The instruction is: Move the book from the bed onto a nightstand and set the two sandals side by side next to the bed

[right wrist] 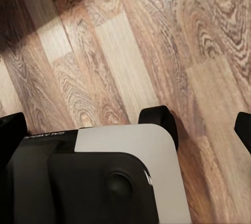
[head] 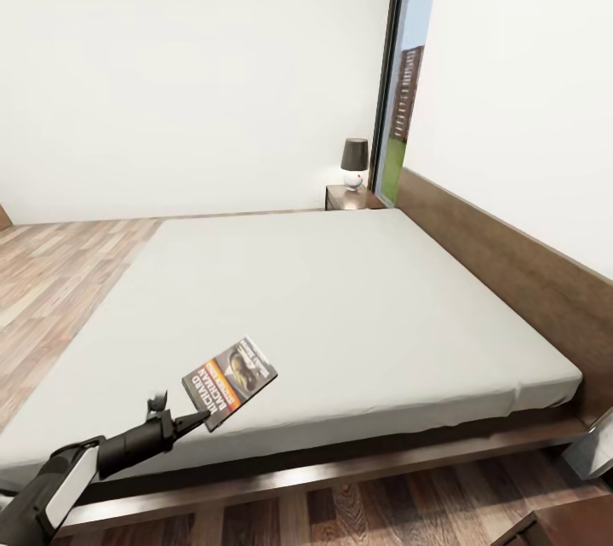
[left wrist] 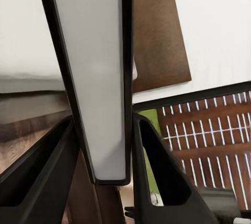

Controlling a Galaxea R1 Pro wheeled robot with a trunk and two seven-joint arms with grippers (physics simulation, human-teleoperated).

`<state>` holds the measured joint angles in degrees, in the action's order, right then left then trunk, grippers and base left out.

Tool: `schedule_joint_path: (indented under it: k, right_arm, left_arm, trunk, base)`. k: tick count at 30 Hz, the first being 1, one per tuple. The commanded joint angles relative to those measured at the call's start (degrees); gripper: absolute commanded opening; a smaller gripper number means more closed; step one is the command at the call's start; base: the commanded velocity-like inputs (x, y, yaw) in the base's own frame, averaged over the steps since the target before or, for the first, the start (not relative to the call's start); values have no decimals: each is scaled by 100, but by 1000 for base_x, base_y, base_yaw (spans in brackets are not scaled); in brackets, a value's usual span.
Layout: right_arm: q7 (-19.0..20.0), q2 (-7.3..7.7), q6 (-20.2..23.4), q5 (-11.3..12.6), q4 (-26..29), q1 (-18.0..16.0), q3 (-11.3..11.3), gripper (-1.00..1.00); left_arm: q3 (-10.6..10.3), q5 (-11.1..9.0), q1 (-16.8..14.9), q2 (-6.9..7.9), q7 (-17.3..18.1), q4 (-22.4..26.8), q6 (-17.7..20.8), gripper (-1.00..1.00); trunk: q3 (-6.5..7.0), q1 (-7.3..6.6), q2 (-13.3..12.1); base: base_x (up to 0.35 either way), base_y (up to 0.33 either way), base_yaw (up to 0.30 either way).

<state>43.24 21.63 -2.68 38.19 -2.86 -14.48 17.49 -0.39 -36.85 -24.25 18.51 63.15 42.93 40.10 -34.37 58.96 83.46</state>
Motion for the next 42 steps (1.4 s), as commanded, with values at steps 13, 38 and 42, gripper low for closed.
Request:
schedule_joint_path:
  k: [13, 38, 42]
  right_arm:
    - [5, -27, -32, 80, -22, -9, 25, 100]
    - [-261, -36, -36, 74, -22, -9, 22, 100]
    - [-263, -36, -37, 74, -22, -8, 19, 100]
  left_arm:
    - [-4, 70, -1, 24, 8, -68, 46, -100]
    - [4, 68, -1, 29, 12, -153, 50, -100]
    - [4, 65, -1, 29, 12, -153, 50, -100]
  trunk:
    - [-5, 0, 3]
    - [106, 0, 3]
    - [142, 0, 3]
  base:
    - [0, 0, 0]
    - [0, 0, 0]
    - [0, 0, 0]
